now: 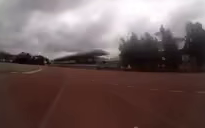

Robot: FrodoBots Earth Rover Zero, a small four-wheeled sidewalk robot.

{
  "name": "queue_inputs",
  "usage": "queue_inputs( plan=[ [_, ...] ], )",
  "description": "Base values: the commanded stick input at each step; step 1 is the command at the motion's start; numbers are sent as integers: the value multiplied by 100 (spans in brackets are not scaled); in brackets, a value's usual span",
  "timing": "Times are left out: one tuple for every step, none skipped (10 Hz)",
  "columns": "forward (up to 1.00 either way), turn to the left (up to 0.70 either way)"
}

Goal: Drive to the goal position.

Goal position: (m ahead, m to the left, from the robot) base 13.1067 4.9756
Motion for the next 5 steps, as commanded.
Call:
queue_inputs(
  plan=[
    [70, 0],
    [70, 0],
    [70, 0],
    [70, 0],
    [70, 0]
  ],
)
